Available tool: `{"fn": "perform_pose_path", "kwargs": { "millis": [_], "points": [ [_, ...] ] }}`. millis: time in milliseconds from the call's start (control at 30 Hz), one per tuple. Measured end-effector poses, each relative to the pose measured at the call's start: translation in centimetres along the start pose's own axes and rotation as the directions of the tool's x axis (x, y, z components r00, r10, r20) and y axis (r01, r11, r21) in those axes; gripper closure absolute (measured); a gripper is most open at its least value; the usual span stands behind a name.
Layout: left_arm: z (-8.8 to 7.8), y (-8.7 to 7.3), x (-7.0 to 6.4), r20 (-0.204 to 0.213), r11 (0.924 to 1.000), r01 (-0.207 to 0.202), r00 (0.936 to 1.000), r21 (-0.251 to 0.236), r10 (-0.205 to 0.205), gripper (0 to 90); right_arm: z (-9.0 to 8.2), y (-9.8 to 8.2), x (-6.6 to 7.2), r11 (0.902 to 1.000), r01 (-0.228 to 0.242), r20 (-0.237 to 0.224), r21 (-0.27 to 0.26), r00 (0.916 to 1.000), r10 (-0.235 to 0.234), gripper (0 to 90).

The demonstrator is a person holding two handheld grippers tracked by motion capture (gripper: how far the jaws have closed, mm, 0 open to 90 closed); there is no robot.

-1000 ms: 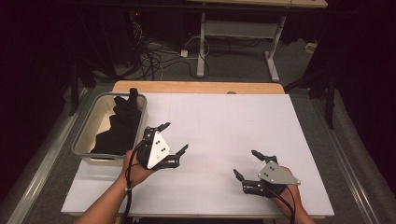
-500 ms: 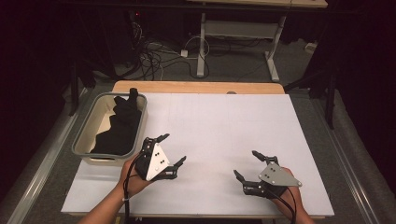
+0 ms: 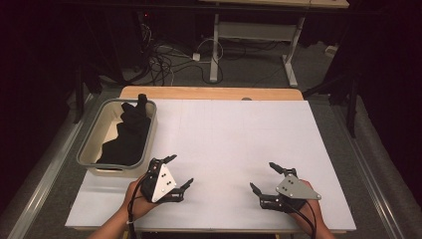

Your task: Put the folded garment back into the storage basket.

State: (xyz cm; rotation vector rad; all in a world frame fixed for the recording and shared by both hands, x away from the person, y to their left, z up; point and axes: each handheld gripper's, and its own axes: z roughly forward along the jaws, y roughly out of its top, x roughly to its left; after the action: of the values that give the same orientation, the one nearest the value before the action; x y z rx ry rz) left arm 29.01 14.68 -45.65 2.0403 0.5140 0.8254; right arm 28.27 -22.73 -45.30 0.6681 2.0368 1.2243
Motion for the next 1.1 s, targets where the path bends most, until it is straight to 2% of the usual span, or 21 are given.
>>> {"fn": "perform_pose_path", "kwargs": {
  "millis": [67,133,167,300,367,433,500,600,700,1100],
  "points": [
    [0.1,-0.8,-0.2,0.016,0.9995,0.026,0.9995,0.017,-0.026,14.6,0.1,-0.1,0.1,1.0,0.005,0.001,-0.001,1.0,-0.005,15.4],
    [0.0,-1.4,-0.5,0.009,0.9992,0.023,0.9997,0.033,-0.023,14.6,0.3,-0.3,0.2,0.9998,0.018,0.016,0.011,0.9997,-0.018,15.2],
    [-0.1,-1.6,-0.6,0.011,0.999,0.029,0.9995,0.035,-0.029,14.5,0.4,-0.5,0.3,0.9997,0.019,0.008,0.012,0.9998,-0.019,15.2],
    [-0.9,-2.0,-0.3,0.007,0.9972,0.074,0.9972,0.012,-0.074,14.6,0.5,-0.7,0.6,0.9992,0.032,-0.009,0.023,0.9995,-0.032,15.2],
    [-1.1,-2.3,-0.3,-0.005,0.9976,0.069,0.9976,0.01,-0.069,14.6,0.4,-0.8,0.7,0.9992,0.032,-0.015,0.025,0.9994,-0.032,15.2],
    [-1.3,-2.4,-0.3,0.009,0.9971,0.076,0.9971,0.008,-0.076,14.6,0.3,-1.0,0.7,0.9989,0.039,-0.013,0.026,0.9992,-0.039,15.2],
    [-1.3,-2.4,-0.4,-0.004,0.9986,0.049,0.9988,0.018,-0.049,14.5,0.3,-1.1,0.6,0.9995,0.022,-0.016,0.023,0.9996,-0.022,15.3],
    [-1.2,-2.3,-0.5,0.003,0.9979,0.062,0.9981,0.018,-0.062,14.6,0.2,-1.0,0.5,0.9997,0.017,-0.011,0.015,0.9998,-0.017,15.3],
    [-1.1,-2.4,-0.7,0.007,0.9985,0.045,0.999,0.03,-0.045,14.5,0.2,-1.0,0.6,0.9996,0.025,-0.014,0.016,0.9996,-0.024,15.3],
    [-1.0,-2.6,-0.8,0.021,0.9985,0.041,0.9989,0.037,-0.042,14.6,0.4,-0.8,0.9,0.9992,0.032,-0.018,0.023,0.9993,-0.032,15.3]
  ]
}}
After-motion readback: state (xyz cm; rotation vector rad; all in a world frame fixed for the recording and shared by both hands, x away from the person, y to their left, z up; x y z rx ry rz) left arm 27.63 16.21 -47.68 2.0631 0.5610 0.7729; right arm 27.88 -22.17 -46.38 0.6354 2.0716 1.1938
